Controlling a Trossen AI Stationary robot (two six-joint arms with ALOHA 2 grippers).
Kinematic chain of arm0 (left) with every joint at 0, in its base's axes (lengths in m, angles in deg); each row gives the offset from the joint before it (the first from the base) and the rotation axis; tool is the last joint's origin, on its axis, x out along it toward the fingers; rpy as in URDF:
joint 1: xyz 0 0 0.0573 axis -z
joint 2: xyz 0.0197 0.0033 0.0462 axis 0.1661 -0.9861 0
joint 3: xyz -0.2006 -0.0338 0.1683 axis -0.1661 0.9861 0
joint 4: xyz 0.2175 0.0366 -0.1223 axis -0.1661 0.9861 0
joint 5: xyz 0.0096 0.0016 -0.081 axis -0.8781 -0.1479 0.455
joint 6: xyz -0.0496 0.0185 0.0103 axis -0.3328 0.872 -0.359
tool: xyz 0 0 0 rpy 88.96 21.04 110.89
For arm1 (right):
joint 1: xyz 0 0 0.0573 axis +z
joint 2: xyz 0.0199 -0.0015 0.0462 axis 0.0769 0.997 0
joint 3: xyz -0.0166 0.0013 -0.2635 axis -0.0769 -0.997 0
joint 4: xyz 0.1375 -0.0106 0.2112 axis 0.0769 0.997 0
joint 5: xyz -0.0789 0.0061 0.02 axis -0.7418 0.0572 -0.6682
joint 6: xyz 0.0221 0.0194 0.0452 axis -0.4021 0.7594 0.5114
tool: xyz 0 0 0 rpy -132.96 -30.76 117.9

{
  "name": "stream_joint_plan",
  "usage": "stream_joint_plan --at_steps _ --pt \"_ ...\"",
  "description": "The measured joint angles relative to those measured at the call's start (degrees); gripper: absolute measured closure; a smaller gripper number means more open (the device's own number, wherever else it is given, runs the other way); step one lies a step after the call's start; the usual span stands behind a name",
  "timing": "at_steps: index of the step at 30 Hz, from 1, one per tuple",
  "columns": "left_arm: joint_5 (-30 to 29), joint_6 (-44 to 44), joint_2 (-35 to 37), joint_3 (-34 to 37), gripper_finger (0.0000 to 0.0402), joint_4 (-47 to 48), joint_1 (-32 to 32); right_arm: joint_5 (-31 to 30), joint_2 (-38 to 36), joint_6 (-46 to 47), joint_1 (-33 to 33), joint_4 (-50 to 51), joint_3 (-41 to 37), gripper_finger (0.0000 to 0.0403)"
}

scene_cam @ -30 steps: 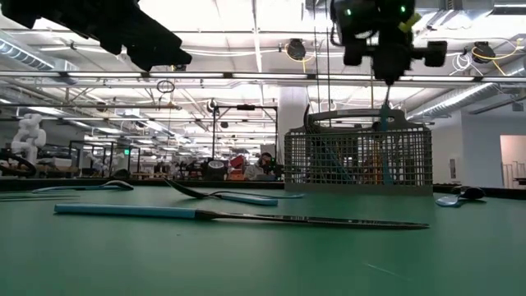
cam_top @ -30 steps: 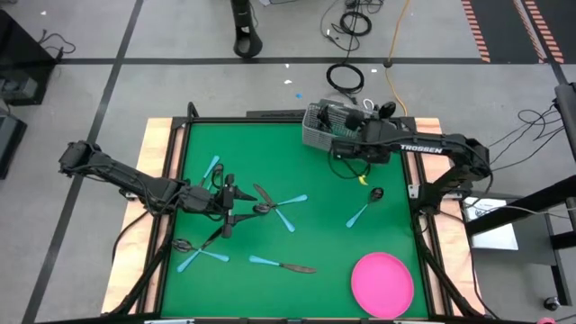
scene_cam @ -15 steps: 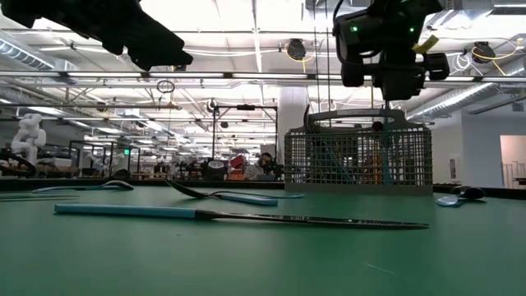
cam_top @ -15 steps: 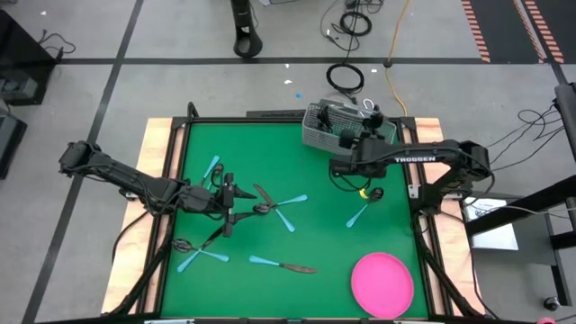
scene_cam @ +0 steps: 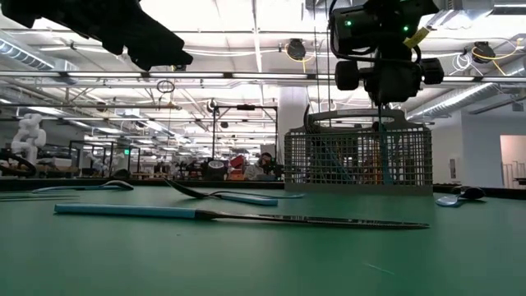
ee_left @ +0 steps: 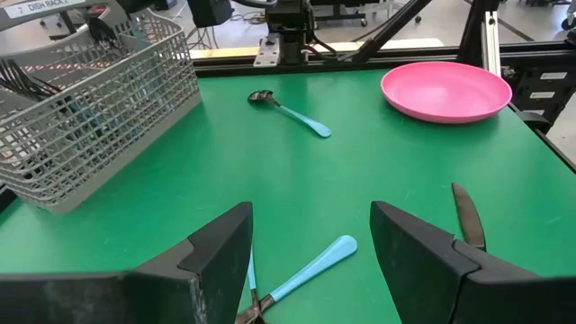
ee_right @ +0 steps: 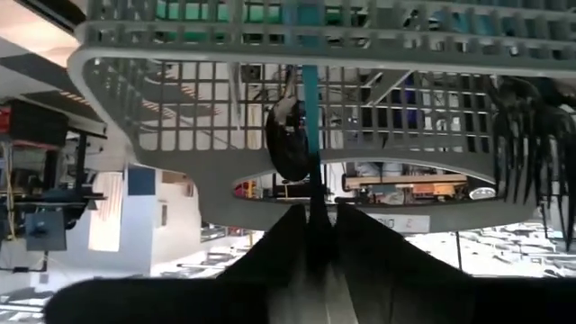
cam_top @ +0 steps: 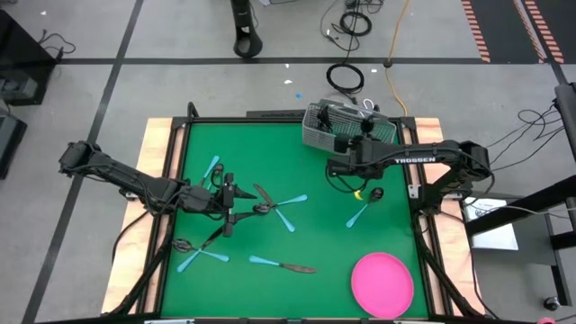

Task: Sort silverware
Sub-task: Put the blue spoon into the silverware basket

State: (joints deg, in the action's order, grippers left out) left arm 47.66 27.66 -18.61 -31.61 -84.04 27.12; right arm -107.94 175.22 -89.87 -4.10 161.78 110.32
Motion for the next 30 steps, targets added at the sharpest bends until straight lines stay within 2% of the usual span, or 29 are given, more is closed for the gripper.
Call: stream_joint_plan --at_steps 15,22,24,30 --pt "0.0 0.0 0.0 0.0 0.0174 0.0 0.0 -0.1 0.0 0.1 0.0 -4.4 0.0 0.0278" --pt "0.0 0.0 0.0 0.0 0.0174 0.0 0.0 -0.9 0.0 2.0 0.0 -4.6 0.0 0.0277" --pt "0.0 0.0 0.0 0.0 0.0174 0.0 0.0 -3.4 0.0 3.2 0.0 -4.7 0.0 0.0278" --pt "0.0 0.0 0.0 0.0 0.0174 0.0 0.0 -5.8 0.0 10.1 0.0 -4.6 2.7 0.0279"
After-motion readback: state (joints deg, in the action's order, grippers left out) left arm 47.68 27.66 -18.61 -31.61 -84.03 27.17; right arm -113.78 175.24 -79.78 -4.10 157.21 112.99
